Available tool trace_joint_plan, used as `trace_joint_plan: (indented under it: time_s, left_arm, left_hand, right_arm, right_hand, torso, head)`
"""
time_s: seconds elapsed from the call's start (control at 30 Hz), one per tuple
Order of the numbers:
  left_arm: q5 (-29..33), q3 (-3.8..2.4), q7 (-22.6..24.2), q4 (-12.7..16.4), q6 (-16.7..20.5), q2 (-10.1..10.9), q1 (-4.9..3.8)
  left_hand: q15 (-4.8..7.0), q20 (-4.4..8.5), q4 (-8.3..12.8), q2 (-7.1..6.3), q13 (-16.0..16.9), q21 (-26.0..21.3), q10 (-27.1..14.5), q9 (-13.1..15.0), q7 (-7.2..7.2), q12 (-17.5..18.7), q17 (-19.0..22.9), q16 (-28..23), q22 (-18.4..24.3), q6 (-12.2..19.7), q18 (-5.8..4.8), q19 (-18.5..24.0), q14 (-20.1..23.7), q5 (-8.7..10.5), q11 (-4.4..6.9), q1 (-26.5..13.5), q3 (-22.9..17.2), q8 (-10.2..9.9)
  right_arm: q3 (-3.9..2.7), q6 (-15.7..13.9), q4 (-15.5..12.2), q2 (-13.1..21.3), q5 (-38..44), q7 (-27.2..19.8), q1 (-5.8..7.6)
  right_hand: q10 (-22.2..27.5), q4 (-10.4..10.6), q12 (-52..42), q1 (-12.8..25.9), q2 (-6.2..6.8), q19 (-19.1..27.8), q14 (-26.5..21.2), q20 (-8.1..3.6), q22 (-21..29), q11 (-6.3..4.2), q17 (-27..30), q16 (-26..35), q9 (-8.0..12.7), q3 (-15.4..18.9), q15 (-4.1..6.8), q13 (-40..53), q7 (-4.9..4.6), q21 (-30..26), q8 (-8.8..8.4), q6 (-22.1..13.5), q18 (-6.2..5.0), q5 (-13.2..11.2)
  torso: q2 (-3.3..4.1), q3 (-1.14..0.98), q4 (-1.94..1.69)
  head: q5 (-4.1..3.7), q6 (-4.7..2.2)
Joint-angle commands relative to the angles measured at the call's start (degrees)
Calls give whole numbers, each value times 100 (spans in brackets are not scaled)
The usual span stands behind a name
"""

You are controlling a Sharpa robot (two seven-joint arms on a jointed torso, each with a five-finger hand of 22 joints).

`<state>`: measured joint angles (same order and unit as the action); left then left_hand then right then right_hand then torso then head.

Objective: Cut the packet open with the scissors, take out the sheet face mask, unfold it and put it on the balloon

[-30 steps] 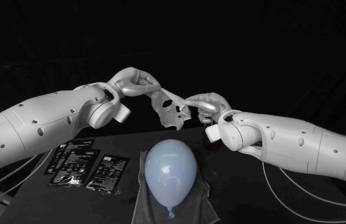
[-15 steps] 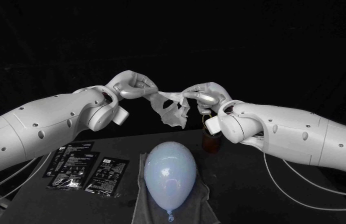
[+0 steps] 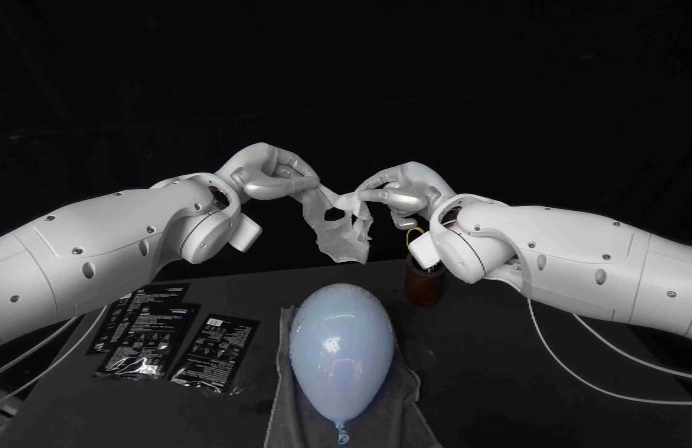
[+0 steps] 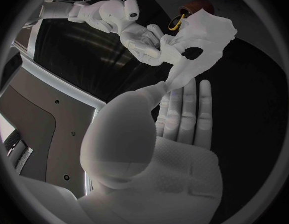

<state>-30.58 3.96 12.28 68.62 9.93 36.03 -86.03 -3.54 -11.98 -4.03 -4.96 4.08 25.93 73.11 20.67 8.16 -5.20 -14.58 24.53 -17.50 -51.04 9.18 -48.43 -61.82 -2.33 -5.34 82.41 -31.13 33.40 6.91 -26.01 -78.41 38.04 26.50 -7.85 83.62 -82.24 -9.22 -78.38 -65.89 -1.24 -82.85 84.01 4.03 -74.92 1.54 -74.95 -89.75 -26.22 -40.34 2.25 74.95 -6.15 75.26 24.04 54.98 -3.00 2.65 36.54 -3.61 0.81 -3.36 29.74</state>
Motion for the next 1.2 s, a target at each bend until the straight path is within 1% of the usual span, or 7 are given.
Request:
trace_joint_plan:
  time_s: [0.03,0.23,0.37,0.77,0.9,0.97,1.2]
  left_arm:
    - [-9,-11,38,24,46,-1,-3]
    - [-9,-36,83,76,46,35,-4]
    - [-6,-47,104,90,17,58,-9]
    - [-58,-45,-28,12,-246,22,-13]
    - [-64,-34,-51,-6,-282,-10,-13]
    - [-66,-29,-59,-11,-293,-24,-12]
    - [-68,-13,-72,-36,-303,-58,-11]
  left_hand:
    - [7,-1,-10,38,7,29,43,457,6,33,-10,-23,-12,-42,-5,30,-51,-39,16,15,19,31]
    - [8,0,-10,41,7,36,44,459,7,37,-13,-25,-17,-43,-5,32,-52,-39,16,18,17,30]
    - [8,0,-10,41,7,36,44,459,7,37,-13,-25,-17,-43,-5,32,-52,-39,16,18,17,30]
    - [9,1,-9,35,8,54,50,466,8,46,-22,-31,-32,-43,-5,40,-56,-40,16,23,19,25]
    - [9,1,-10,33,8,57,52,468,8,47,-24,-32,-35,-44,-5,42,-56,-40,16,22,21,24]
    - [9,1,-10,33,8,57,52,468,8,47,-24,-32,-35,-44,-5,42,-56,-40,16,22,21,24]
    - [9,1,-11,31,8,61,54,470,8,49,-26,-33,-38,-44,-6,45,-57,-40,16,22,22,23]
  right_arm:
    - [5,216,55,-26,685,358,9]
    - [58,356,123,-55,923,652,-17]
    - [88,327,118,-49,943,740,-124]
    - [107,-407,142,-55,288,351,-293]
    - [107,-522,118,-77,150,207,-300]
    - [107,-597,106,-93,67,131,-301]
    - [104,-893,49,-106,-153,-160,-297]
  right_hand:
    - [50,-44,51,-70,-62,44,508,6,-1023,8,-1286,28,-266,-68,-32,216,-8,-33,-57,-51,-51,17]
    - [28,-127,34,-117,-19,19,522,17,-1038,18,-1318,21,-269,-115,-42,243,-20,12,-60,-31,-41,31]
    - [25,-125,35,-110,-16,15,521,18,-1040,20,-1314,22,-271,-115,-43,243,-22,19,-57,-21,-39,26]
    - [56,-96,115,-100,-73,0,514,42,-1043,59,-1293,30,-220,-218,-71,180,-73,28,-188,-139,-37,35]
    - [31,-162,91,-132,-34,-27,530,52,-1060,63,-1331,21,-217,-254,-80,209,-76,75,-198,-91,-27,47]
    - [10,-260,87,-167,56,-56,540,53,-1077,56,-1354,15,-223,-265,-73,221,-69,125,-195,-15,-17,157]
    - [-46,-287,39,-161,93,-106,561,43,-1107,38,-1406,2,-227,-267,-58,280,-49,215,-194,66,2,312]
  torso:
    - [6,-1,9]
    - [9,-2,4]
    - [2,-6,4]
    - [0,-9,13]
    - [4,-8,6]
    - [2,-5,2]
    - [0,0,0]
  head:
    - [5,8]
    - [-6,25]
    - [18,60]
    - [26,84]
    - [23,96]
    - [17,98]
    - [10,98]
